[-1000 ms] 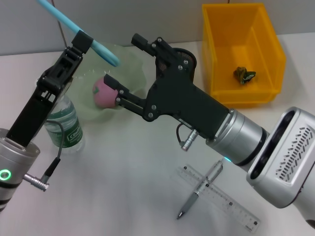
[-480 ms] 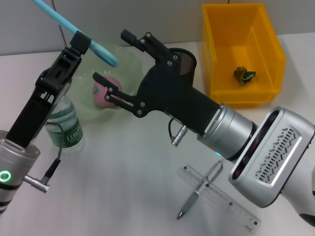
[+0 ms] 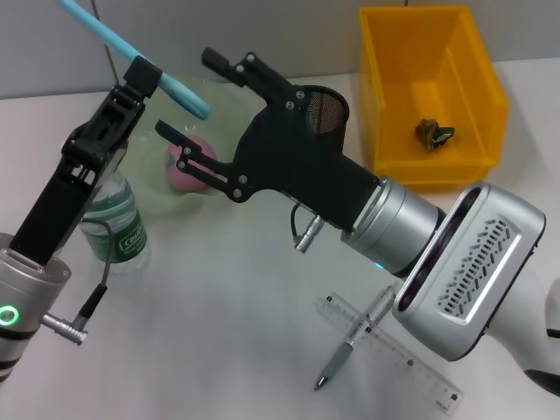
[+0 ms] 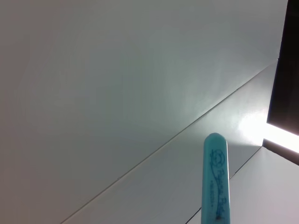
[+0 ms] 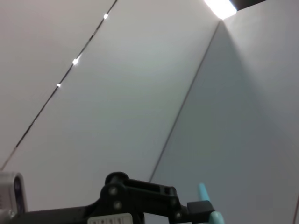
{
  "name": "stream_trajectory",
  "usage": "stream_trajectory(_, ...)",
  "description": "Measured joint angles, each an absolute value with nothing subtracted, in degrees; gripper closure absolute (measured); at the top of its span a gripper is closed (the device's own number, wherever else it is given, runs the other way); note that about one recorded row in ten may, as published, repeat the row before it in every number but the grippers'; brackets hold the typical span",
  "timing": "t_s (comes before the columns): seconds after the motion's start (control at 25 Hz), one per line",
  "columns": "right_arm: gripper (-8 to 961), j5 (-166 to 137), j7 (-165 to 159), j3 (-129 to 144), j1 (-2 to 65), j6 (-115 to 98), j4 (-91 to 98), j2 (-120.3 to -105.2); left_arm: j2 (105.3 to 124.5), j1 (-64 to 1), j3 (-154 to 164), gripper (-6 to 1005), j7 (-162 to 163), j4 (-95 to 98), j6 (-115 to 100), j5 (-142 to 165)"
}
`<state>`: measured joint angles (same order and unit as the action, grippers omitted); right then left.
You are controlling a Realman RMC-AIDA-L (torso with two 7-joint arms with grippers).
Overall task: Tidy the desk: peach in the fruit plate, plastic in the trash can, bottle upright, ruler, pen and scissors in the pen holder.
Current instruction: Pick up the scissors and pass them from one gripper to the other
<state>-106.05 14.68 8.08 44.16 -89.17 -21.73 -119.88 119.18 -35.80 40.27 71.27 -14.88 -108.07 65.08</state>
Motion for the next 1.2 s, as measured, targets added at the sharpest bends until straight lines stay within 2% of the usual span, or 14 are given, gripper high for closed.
stream_trajectory(0.24,271,-107.1,14.7,7.8,44.5,-89.1,-21.8,-119.88,119.18,-35.6,39.8,699,71.4,-14.9,-108.5,65.1)
stream_trajectory(0.68,740,-107.2,14.7,6.8,44.5,-89.1,-21.9,-119.88,119.18,-35.4,39.8,696,72.0,-14.7,-108.6,65.1)
stream_trajectory(1.0,741,-107.7,14.7,6.8,44.5,-89.1,-21.9,-119.88,119.18,-35.4,39.8,695,72.0,-14.7,-108.6,65.1)
stream_trajectory(1.2,798,-107.7,14.7,6.8,44.6,-89.1,-21.9,-119.88,119.18,-35.4,39.9,693,72.0,-14.8,-108.6,65.1)
